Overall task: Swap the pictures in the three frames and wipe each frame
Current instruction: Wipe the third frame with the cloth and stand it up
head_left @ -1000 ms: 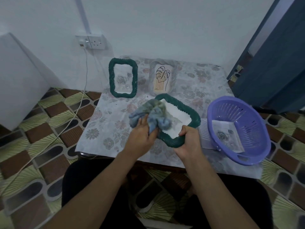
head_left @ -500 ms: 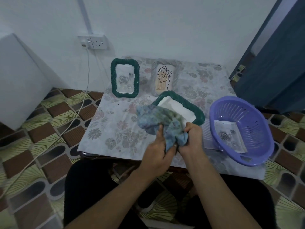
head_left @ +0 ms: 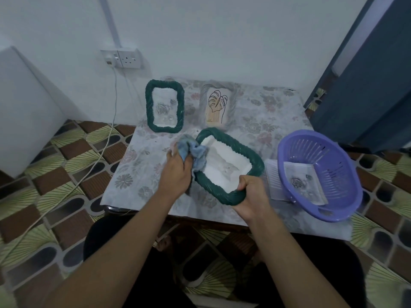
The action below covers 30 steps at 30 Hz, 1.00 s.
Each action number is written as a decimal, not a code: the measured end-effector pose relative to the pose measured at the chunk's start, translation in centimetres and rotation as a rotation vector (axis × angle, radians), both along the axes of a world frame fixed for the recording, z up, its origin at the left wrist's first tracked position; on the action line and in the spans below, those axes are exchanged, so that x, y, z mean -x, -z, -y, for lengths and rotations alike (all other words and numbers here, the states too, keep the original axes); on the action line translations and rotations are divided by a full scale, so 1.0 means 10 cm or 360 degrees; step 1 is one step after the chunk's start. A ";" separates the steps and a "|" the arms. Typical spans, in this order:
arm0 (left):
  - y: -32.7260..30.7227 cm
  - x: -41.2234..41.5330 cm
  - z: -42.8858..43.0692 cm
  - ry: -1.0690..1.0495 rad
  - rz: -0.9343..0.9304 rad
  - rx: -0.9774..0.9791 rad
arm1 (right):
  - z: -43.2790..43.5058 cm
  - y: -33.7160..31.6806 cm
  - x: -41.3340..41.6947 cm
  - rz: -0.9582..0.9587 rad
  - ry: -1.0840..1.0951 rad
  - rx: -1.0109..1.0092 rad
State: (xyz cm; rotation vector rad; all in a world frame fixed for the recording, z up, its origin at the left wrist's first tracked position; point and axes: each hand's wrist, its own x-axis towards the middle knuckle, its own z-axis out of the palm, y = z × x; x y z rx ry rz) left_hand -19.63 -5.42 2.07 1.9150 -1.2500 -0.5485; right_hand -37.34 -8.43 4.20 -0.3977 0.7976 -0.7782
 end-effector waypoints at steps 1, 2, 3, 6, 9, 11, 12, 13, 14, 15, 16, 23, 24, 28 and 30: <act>-0.01 -0.02 0.01 0.0019 -0.0029 -0.0014 | 0.02 0.00 0.01 -0.0016 -0.0037 0.0016; -0.03 -0.03 0.01 0.0023 -0.0053 -0.0006 | 0.04 -0.01 0.01 -0.0055 -0.0059 0.0031; -0.06 -0.04 0.01 0.0009 -0.0077 0.0015 | 0.08 -0.01 0.01 -0.0092 -0.0083 0.0049; -0.09 -0.05 0.06 -0.0113 -0.0116 0.0041 | 0.12 -0.02 -0.03 -0.0378 -0.0190 0.0100; -0.11 -0.09 0.13 -0.0225 -0.0036 0.0031 | 0.06 -0.07 -0.07 -0.0516 -0.0327 0.0230; -0.08 -0.13 0.15 -0.0176 0.0074 0.0059 | 0.05 -0.12 -0.08 -0.0562 -0.0367 0.0257; -0.07 -0.16 0.15 -0.0142 0.0114 0.0062 | 0.04 -0.17 -0.09 -0.0593 -0.0376 0.0278; -0.08 -0.16 0.14 -0.0099 0.0158 0.0069 | 0.04 -0.20 -0.09 -0.0634 -0.0385 0.0308; -0.09 -0.16 0.13 -0.0063 0.0210 0.0068 | 0.06 -0.22 -0.08 -0.0691 -0.0402 0.0327; -0.11 -0.14 0.13 -0.0040 0.0274 0.0047 | 0.08 -0.22 -0.07 -0.0749 -0.0415 0.0347; -0.13 -0.12 0.11 -0.0031 0.0346 0.0022 | 0.09 -0.24 -0.05 -0.0792 -0.0433 0.0361; -0.18 0.15 0.04 0.0335 0.0655 0.0008 | 0.08 -0.20 -0.09 -0.1028 -0.0628 0.0505; -0.16 0.15 0.06 0.0341 0.0686 -0.0015 | 0.09 -0.19 -0.08 -0.1010 -0.0628 0.0481; -0.11 0.15 0.05 0.0291 0.0507 -0.0021 | 0.16 -0.19 -0.06 -0.0924 -0.0639 0.0352; -0.05 0.14 0.03 0.0181 0.0438 -0.0077 | 0.19 -0.23 -0.07 -0.0824 -0.0596 0.0327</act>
